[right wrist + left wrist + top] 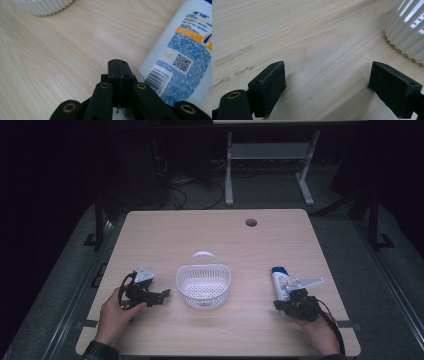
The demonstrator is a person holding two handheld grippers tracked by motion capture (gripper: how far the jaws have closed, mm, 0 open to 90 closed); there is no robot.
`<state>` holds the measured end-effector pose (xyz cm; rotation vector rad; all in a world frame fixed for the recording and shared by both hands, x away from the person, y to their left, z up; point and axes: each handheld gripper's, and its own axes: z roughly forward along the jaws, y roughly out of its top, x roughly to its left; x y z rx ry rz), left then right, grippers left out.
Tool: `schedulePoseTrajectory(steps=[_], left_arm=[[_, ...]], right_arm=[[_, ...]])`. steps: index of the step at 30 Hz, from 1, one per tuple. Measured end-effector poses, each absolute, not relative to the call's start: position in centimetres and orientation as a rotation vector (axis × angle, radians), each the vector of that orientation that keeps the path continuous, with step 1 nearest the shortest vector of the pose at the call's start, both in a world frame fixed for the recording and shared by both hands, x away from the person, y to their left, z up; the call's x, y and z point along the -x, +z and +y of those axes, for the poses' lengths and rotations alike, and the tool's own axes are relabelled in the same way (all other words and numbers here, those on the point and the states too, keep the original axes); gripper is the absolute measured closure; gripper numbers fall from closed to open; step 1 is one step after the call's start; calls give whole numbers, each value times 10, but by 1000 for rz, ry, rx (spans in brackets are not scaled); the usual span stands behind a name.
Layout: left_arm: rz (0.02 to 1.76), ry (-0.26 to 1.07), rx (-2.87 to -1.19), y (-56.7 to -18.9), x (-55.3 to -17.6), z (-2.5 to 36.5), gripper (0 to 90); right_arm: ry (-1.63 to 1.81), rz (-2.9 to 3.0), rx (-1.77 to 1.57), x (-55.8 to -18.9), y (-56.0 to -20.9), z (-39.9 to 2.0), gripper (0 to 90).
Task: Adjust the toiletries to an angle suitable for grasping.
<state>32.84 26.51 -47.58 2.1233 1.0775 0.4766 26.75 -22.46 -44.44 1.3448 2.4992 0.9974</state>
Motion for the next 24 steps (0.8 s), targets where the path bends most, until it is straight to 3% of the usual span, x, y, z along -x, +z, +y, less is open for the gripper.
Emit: schedulePoseTrajectory(steps=[24], left_arm=[[1078,477,-2123,-476,-328,265,129]], right_arm=[[960,2440,-1422,-256,-447,-263,897]])
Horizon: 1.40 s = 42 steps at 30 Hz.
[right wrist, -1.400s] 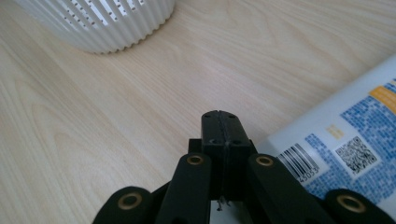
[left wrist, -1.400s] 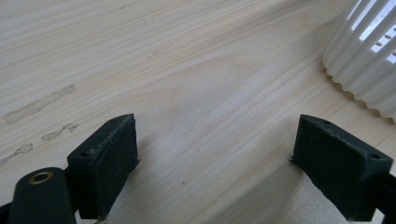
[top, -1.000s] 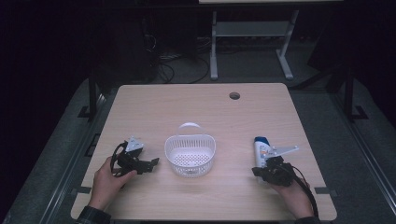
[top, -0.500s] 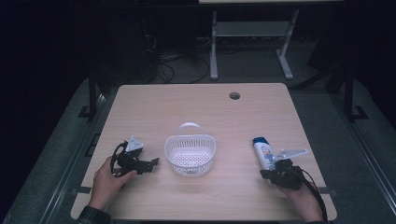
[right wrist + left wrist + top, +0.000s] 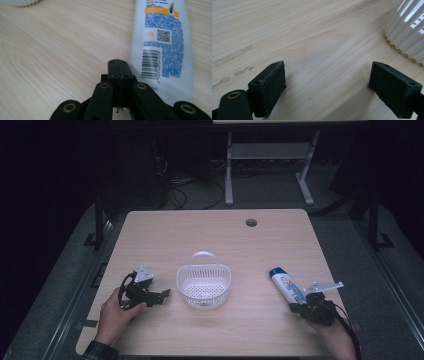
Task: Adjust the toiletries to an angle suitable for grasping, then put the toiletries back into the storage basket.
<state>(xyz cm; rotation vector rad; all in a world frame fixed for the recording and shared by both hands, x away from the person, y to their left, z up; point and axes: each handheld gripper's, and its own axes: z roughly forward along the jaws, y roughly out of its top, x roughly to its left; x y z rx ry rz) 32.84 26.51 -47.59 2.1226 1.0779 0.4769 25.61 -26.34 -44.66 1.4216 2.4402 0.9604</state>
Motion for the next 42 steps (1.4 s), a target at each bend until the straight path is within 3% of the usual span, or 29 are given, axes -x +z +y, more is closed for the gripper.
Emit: schedulePoseTrajectory(steps=[9,15,19,26,42], left_arm=[[1076,476,-2124,-476,-329,265,129],[1076,476,-2123,-476,-329,265,129],[1077,476,-2122,-476,-329,265,129],[1077,476,-2122,-476,-329,265,129],[1077,476,-2121,-476,-329,265,129]], right_arm=[[1015,2396,-1434,-251,-440,-272,870],[1069,2351,-1404,-251,-431,-270,730],[1104,2322,-1418,-255,-428,-271,539],[1095,2350,-1415,-263,-426,-266,382],[1045,2304,-1409,-285,-419,-258,258]])
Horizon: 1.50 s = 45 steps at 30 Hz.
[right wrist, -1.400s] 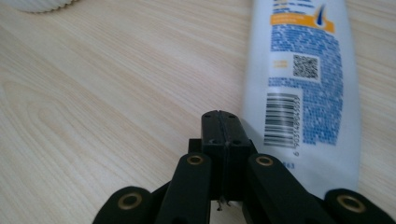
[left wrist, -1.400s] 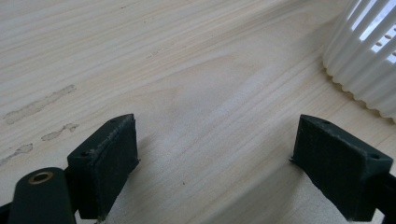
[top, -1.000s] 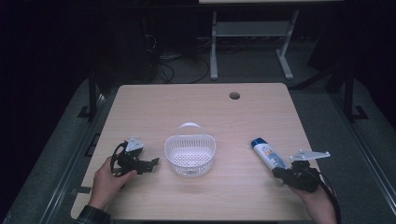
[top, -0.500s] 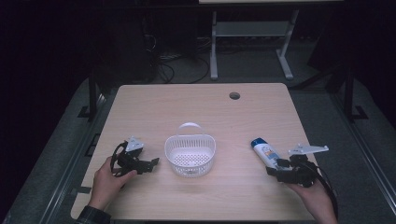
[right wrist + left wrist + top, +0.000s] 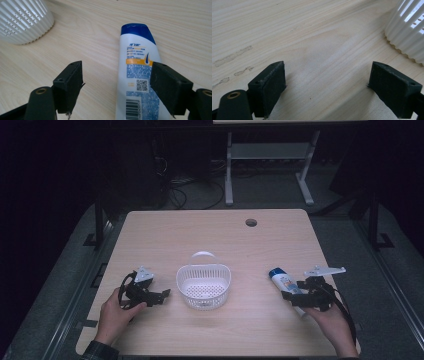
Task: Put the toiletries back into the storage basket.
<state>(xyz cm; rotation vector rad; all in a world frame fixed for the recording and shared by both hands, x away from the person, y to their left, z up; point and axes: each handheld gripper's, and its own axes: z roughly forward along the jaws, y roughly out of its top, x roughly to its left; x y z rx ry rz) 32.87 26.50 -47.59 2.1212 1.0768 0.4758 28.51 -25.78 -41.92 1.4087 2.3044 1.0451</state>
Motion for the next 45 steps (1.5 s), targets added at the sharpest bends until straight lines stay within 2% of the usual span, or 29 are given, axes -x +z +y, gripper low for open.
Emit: schedulePoseTrajectory(steps=[8,45], left_arm=[[1077,476,-2121,-476,-329,265,129],[1077,476,-2121,-476,-329,265,129]], right_arm=[[1050,2302,-1452,-298,-419,-263,185],[796,2391,-1500,-365,-437,-236,194]])
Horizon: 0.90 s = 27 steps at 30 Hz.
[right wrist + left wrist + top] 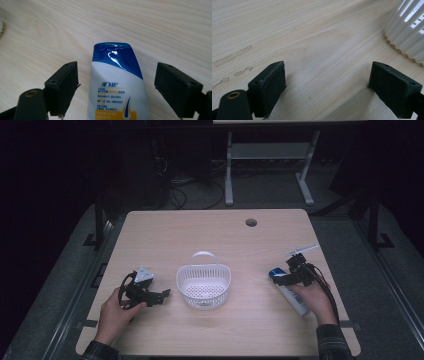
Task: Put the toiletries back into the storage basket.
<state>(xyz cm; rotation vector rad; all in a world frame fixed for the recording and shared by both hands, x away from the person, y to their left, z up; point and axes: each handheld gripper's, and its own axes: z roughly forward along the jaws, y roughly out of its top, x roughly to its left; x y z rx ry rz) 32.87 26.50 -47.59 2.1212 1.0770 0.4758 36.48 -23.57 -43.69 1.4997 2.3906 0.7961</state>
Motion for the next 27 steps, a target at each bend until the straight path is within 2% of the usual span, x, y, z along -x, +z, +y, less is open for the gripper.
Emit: schedulePoseTrajectory(steps=[16,23,27], left_arm=[[1077,476,-2121,-476,-329,265,129],[1077,476,-2121,-476,-329,265,129],[1077,476,-2121,-476,-329,265,129]], right_arm=[[645,2466,-1527,-373,-454,-230,240],[641,2467,-1505,-371,-453,-229,329],[596,2469,-1477,-370,-452,-225,333]])
